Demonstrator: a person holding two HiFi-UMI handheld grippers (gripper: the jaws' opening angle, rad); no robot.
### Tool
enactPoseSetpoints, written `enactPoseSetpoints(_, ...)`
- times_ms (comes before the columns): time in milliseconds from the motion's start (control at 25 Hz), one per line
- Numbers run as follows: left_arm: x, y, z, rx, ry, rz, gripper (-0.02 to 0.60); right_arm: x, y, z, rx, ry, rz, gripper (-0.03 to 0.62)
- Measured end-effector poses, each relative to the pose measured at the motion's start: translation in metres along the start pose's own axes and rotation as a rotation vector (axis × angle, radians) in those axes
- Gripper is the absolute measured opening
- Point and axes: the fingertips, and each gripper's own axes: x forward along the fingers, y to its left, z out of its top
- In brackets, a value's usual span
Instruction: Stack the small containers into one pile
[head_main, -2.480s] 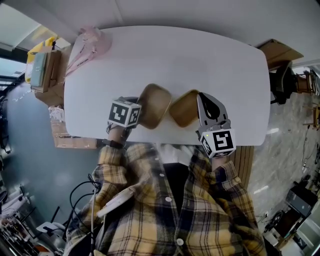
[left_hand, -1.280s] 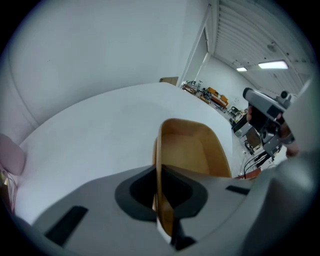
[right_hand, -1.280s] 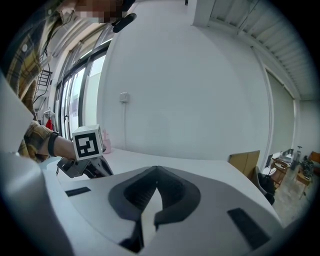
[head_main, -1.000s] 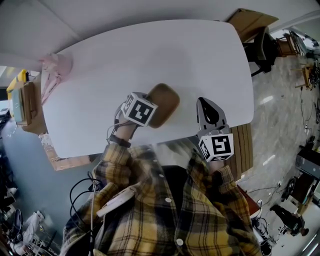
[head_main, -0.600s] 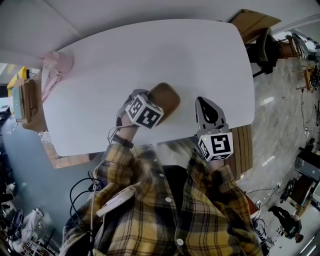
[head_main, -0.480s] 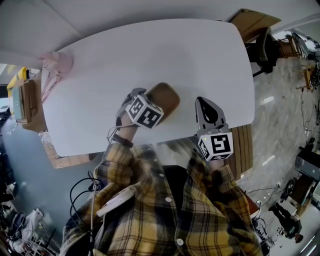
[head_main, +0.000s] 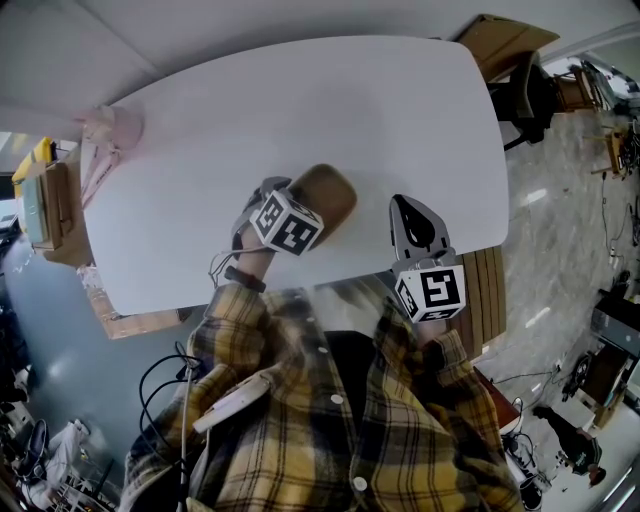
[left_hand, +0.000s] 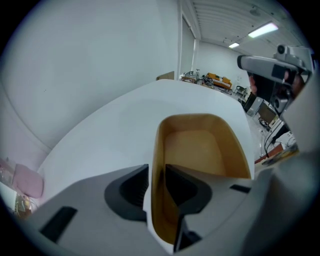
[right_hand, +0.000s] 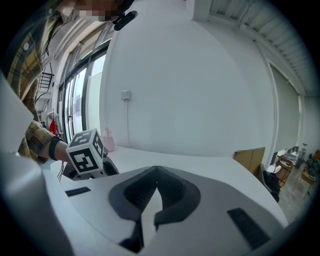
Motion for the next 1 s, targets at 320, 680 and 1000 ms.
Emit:
enactPoseSetpoints(320, -0.002, 0.002, 0.004, -0.004, -0.015, 0.019, 0.091, 0.002, 0.002, 0.003, -0.005, -0.005, 0.016, 0.015)
enactPoseSetpoints(680, -0.033, 0.012, 0.029, -0.074, -0.161, 0.038, 0.097, 0.011, 0.014, 0.016, -0.028, -0.028, 0.058, 0.015)
enactPoseSetpoints(1000, -0.091, 0.041, 0.053, -0.135, -0.339, 0.151, 0.097, 0.033, 0.033, 0.051, -0.119, -0.061, 0.165, 0.015)
